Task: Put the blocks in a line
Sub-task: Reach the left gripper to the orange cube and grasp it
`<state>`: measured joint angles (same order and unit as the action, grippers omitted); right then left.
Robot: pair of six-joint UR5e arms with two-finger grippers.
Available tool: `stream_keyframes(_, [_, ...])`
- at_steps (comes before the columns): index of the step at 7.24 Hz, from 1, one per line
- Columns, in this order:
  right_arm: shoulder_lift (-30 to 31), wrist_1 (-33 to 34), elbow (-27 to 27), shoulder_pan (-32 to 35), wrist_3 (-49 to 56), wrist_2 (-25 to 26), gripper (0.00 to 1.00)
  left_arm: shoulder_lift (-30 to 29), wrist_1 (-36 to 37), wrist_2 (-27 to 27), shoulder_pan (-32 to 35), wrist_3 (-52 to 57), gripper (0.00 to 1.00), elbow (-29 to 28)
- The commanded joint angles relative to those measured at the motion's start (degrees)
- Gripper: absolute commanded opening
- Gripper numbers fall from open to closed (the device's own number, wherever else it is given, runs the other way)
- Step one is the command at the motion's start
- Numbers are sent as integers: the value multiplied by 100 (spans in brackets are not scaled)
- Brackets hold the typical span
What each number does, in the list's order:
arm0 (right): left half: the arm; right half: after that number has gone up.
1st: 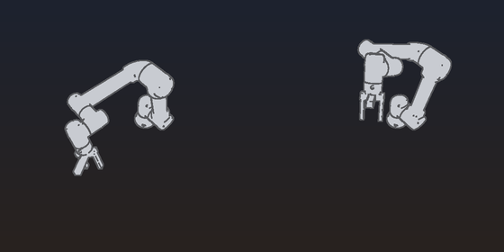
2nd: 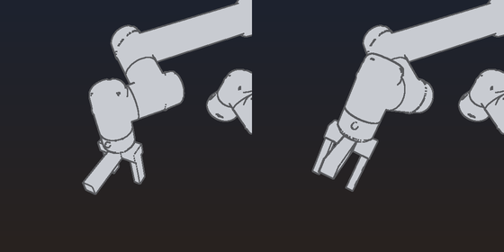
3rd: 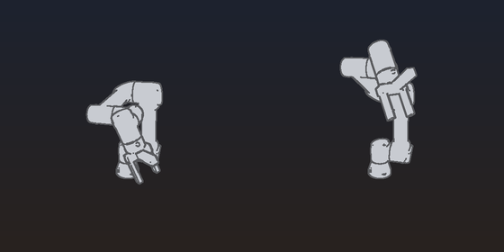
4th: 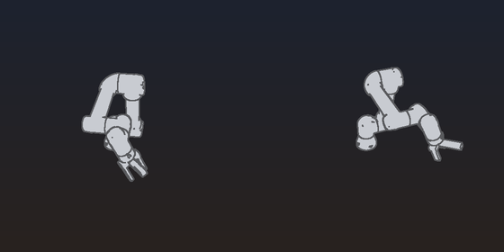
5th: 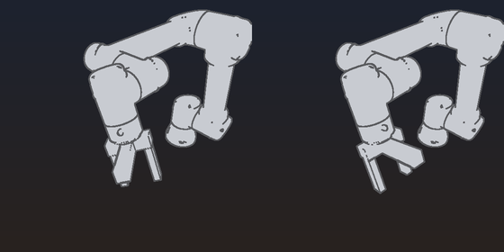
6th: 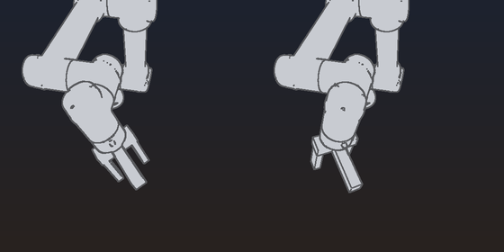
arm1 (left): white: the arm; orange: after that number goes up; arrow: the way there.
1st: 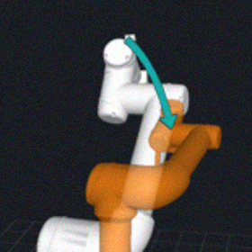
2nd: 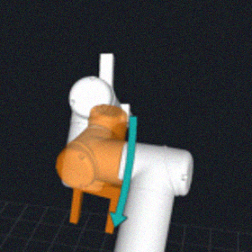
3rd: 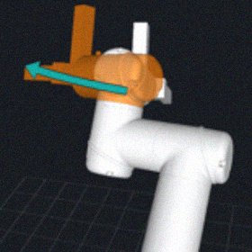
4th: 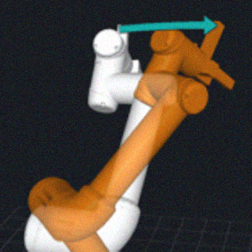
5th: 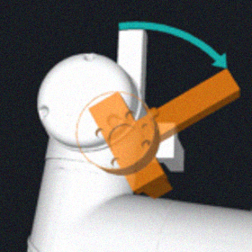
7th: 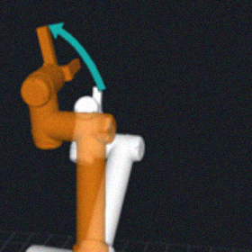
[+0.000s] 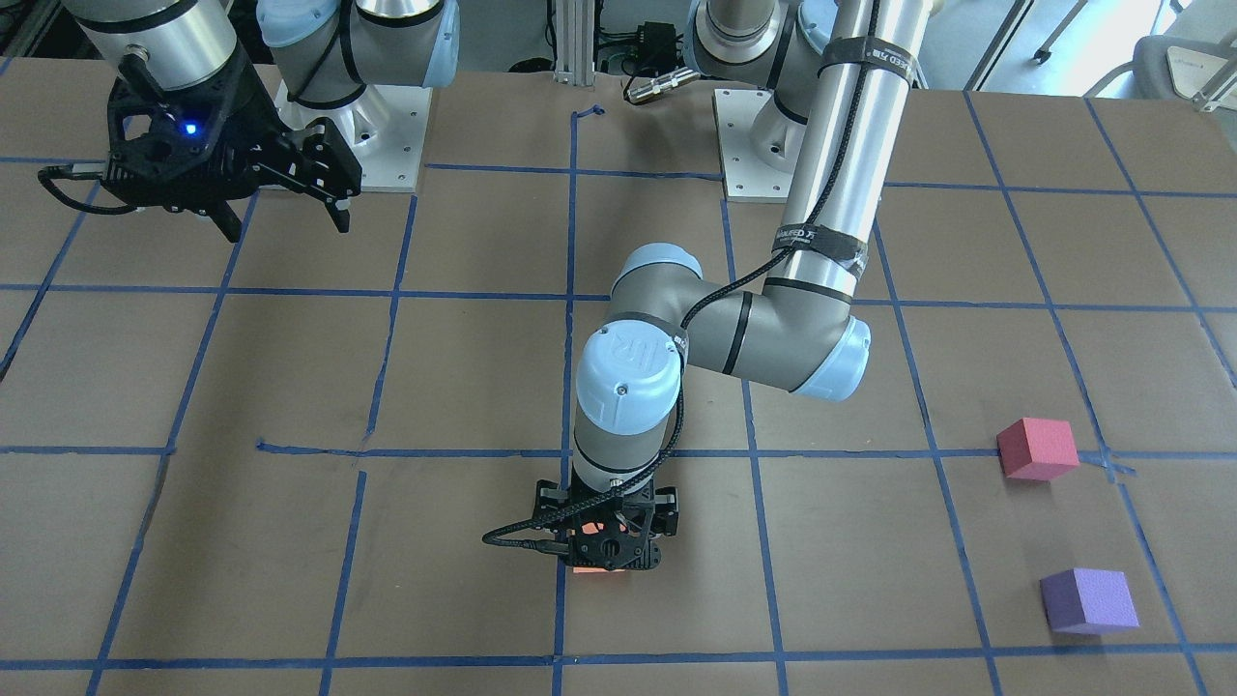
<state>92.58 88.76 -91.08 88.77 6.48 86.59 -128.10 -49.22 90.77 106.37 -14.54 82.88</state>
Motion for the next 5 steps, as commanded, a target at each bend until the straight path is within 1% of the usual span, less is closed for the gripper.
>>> stream_keyframes(1, [24, -60, -6, 0, -33, 25, 100, -144, -9, -7, -19, -223, 100, 44])
stream_keyframes(2, [15, -69, -15, 0, -42, 25, 100, -215, -17, -76, -19, -381, 27, 78])
stream_keyframes(3, [6, -86, -24, 0, -42, 138, 100, -189, -9, -68, -28, -339, 0, 140])
stream_keyframes(4, [-3, -78, -24, 0, -42, 235, 100, -50, -43, -94, -298, -252, 0, 79])
stream_keyframes(5, [6, -78, -24, 0, -42, 227, 100, 204, -122, -234, -866, -120, 0, 114])
